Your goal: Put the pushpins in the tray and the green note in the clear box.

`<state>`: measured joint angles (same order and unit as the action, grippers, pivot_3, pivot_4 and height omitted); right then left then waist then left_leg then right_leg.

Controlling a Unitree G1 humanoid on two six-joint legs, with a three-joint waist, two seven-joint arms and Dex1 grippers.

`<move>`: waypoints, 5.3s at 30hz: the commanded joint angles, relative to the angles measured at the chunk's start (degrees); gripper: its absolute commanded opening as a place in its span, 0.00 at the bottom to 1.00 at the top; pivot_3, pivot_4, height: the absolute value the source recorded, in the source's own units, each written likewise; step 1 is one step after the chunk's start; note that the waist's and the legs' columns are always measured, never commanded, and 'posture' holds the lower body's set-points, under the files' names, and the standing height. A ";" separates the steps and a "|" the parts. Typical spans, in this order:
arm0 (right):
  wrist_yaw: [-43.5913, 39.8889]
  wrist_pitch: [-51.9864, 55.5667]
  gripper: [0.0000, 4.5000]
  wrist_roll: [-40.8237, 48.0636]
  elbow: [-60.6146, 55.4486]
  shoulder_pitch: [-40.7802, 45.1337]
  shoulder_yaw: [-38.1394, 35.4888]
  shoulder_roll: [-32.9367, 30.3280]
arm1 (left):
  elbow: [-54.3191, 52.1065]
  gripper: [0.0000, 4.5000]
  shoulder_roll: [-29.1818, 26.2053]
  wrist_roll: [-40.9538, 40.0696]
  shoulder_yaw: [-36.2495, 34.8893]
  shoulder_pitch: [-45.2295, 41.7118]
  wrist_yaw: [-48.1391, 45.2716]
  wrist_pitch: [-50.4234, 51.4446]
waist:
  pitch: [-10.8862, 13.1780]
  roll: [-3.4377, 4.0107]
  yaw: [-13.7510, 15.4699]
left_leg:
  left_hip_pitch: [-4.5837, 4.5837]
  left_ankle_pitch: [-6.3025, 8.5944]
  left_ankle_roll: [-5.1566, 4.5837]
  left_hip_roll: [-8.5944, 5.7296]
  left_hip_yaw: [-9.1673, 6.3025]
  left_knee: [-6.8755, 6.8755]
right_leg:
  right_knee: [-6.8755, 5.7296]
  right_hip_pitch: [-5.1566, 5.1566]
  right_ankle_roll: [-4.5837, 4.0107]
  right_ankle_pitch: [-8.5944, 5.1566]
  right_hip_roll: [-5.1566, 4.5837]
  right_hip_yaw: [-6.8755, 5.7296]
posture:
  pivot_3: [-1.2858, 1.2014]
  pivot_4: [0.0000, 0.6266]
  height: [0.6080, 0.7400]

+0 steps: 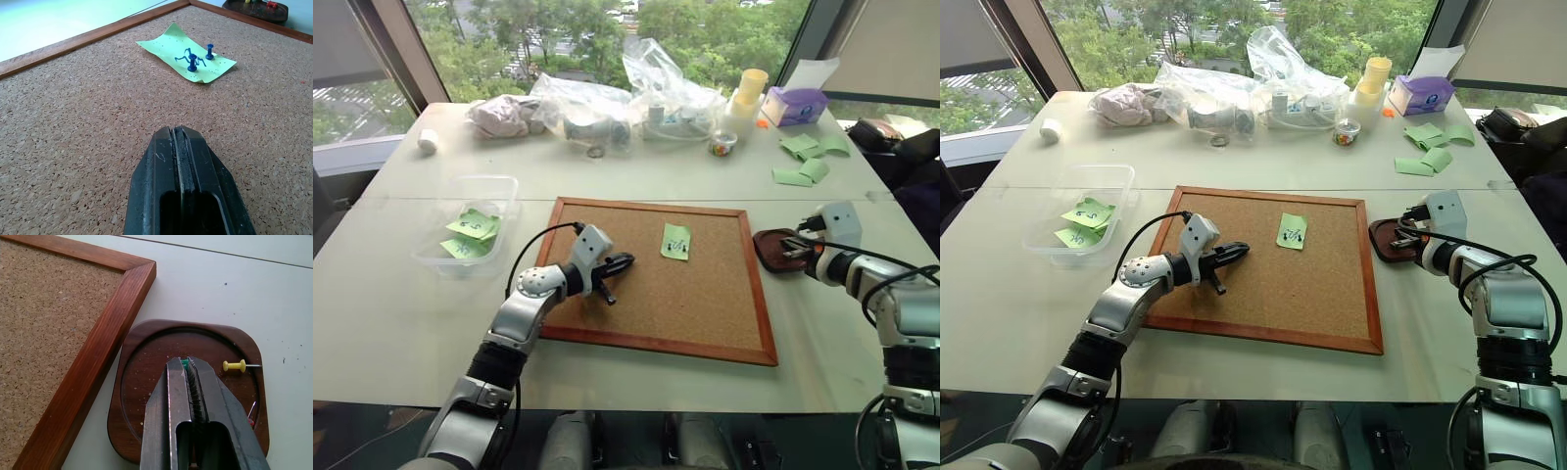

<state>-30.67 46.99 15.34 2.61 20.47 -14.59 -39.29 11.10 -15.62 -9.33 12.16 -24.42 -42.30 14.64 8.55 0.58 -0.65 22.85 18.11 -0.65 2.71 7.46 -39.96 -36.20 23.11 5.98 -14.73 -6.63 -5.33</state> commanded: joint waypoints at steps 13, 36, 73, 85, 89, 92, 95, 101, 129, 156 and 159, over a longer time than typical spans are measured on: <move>-1.21 2.89 0.49 5.60 -11.16 2.92 -0.85 -0.53 | 3.12 0.00 -0.58 1.82 1.53 2.89 -0.30 0.72 | -0.03 0.05 -0.03 | -0.02 0.02 -0.04 0.05 -0.02 0.03 | 0.01 0.01 0.00 0.00 0.00 0.01 | 0.52 0.24 1.00; -1.61 -6.15 0.49 0.71 -8.86 5.70 20.06 11.13 | 0.30 0.00 -1.09 1.44 0.59 3.93 1.34 2.18 | -0.05 0.05 -0.23 | 0.04 0.09 -0.15 0.05 0.04 0.04 | 0.07 0.07 0.00 0.00 -0.06 0.01 | 0.52 0.24 1.00; 8.04 0.28 0.02 6.18 -10.46 1.94 -7.19 7.47 | 1.65 0.00 -1.16 2.06 1.60 4.54 1.26 1.99 | -0.07 0.08 -0.10 | 0.21 0.13 -0.21 0.05 0.05 0.07 | 0.08 0.26 0.00 0.00 -0.08 0.00 | 0.52 0.24 1.00; 7.39 0.34 0.02 6.59 -8.16 -5.34 -7.71 6.42 | 3.20 0.00 -0.87 2.26 1.72 3.75 0.88 0.73 | -0.17 0.25 -0.11 | -0.09 0.28 -0.48 0.06 0.05 0.09 | 0.07 -0.02 0.00 0.00 -0.09 0.02 | 0.52 0.24 1.00; 7.45 -0.38 0.13 6.53 -7.00 -5.72 -7.48 6.81 | 3.28 0.00 -0.84 2.38 1.79 3.82 1.00 0.62 | -0.17 0.25 -0.11 | -0.10 0.28 -0.48 0.07 0.05 0.09 | 0.08 -0.02 -0.01 -0.01 -0.10 0.02 | 0.52 0.24 1.00; 7.53 -0.69 0.43 6.32 -6.82 -5.75 -7.06 6.48 | 3.41 0.00 -0.86 2.35 1.74 3.75 1.07 0.58 | -0.17 0.25 -0.11 | -0.09 0.29 -0.49 0.07 0.06 0.09 | 0.08 -0.02 -0.01 0.00 -0.11 0.03 | 0.52 0.24 1.00; 7.68 -0.94 0.76 6.23 -6.93 -5.50 -7.07 6.19 | 3.43 0.00 -0.87 2.35 1.69 3.78 1.17 0.53 | -0.17 0.25 -0.11 | -0.10 0.29 -0.49 0.07 0.05 0.09 | 0.08 -0.02 -0.01 0.00 -0.11 0.03 | 0.52 0.24 1.00; 5.70 -0.19 0.99 8.36 -12.08 -3.83 -5.74 5.55 | 3.01 0.00 -0.91 2.30 1.74 4.21 1.32 0.52 | -0.18 0.27 -0.11 | -0.10 0.29 -0.49 0.07 0.05 0.10 | 0.08 -0.02 -0.01 -0.01 -0.11 0.03 | 0.52 0.24 1.00; 2.61 -11.00 0.82 -0.83 -2.68 6.28 21.83 18.47 | 0.32 0.00 -1.70 2.03 0.76 4.90 2.77 1.77 | -0.19 0.27 -0.33 | -0.09 0.31 -0.53 0.08 0.07 0.16 | 0.09 0.02 -0.01 -0.01 -0.12 0.02 | 0.52 0.24 1.00; -3.14 -0.83 0.01 5.17 -26.82 3.11 15.91 9.80 | -0.99 0.00 -0.28 -6.08 -5.07 0.77 1.35 9.85 | -0.17 0.19 -0.30 | 0.04 0.29 -0.49 0.10 0.06 0.28 | 0.13 0.22 -0.02 -0.01 -0.12 0.02 | 0.52 0.24 1.00; -3.65 -0.42 0.01 5.51 -28.01 2.50 15.73 8.86 | -1.53 0.00 -0.61 -9.73 -7.59 -3.13 -0.23 13.42 | -0.09 0.07 -0.20 | 0.08 0.29 -0.48 0.08 0.05 0.28 | 0.10 0.25 -0.02 -0.01 -0.12 0.02 | 0.52 0.24 1.00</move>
<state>-33.94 46.76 20.05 -22.59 22.72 1.99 -29.61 9.06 -15.46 -16.98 7.39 -25.82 -41.88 25.50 8.46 0.65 -0.85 22.96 18.39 -1.13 2.79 7.51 -39.68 -36.10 23.38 5.96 -14.73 -6.75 -5.31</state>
